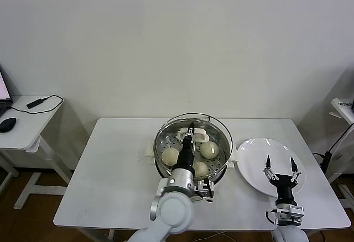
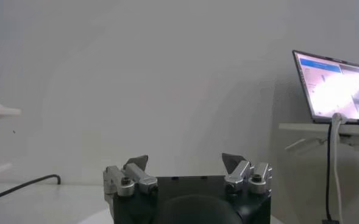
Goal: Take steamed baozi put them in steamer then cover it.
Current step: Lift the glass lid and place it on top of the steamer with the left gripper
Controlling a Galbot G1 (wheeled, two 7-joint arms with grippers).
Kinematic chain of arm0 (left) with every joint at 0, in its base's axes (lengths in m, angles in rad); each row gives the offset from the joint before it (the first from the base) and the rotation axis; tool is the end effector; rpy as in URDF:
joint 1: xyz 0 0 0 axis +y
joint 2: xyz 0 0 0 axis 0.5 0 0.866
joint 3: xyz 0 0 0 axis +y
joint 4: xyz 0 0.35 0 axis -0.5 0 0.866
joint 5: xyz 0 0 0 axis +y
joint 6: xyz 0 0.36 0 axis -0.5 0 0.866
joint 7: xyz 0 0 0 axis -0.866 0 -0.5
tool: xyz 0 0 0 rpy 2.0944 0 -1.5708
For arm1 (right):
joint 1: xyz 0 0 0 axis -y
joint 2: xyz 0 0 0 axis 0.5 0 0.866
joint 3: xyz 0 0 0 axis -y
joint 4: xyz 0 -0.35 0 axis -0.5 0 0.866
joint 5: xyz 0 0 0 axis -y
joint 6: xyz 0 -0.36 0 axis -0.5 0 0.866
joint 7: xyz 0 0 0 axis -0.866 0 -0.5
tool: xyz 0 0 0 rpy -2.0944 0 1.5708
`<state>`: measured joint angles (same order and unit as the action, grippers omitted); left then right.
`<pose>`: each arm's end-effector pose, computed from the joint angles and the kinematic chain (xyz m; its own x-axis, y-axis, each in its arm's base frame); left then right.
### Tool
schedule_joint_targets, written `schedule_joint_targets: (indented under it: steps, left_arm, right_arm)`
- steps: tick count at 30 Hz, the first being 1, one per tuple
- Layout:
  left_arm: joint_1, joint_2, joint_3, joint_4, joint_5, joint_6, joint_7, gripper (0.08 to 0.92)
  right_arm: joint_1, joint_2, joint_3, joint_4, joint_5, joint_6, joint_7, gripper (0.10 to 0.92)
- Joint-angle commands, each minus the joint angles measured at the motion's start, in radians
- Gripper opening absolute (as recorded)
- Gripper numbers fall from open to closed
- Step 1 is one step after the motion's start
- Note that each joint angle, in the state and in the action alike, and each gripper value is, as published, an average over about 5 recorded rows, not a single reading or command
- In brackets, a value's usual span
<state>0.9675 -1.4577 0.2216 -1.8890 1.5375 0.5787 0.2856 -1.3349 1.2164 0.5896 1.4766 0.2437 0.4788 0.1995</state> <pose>0.2714 -0.2036 -0.2412 -0.9801 0.1972 -0.0228 -0.0080 0.0753 0.9971 0.2431 -0.1554 -0.4388 -0.9619 0.2313 -0.1458 0.2474 0.9634 -0.1034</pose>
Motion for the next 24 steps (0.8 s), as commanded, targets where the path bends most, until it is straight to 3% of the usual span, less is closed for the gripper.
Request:
schedule_joint_targets:
  steps: [1, 24]
  left_arm:
    - [-0.007, -0.023, 0.012, 0.035, 0.035, 0.009, 0.0, 0.191]
    - [0.001, -0.031, -0.013, 0.088, 0.068, -0.014, -0.005, 0.191]
  right_arm:
    - [0.001, 0.0, 0.001, -0.001, 0.001, 0.001, 0.0, 0.823]
    - [0.006, -0.004, 0.003, -0.006, 0.003, -0.001, 0.0, 0.823]
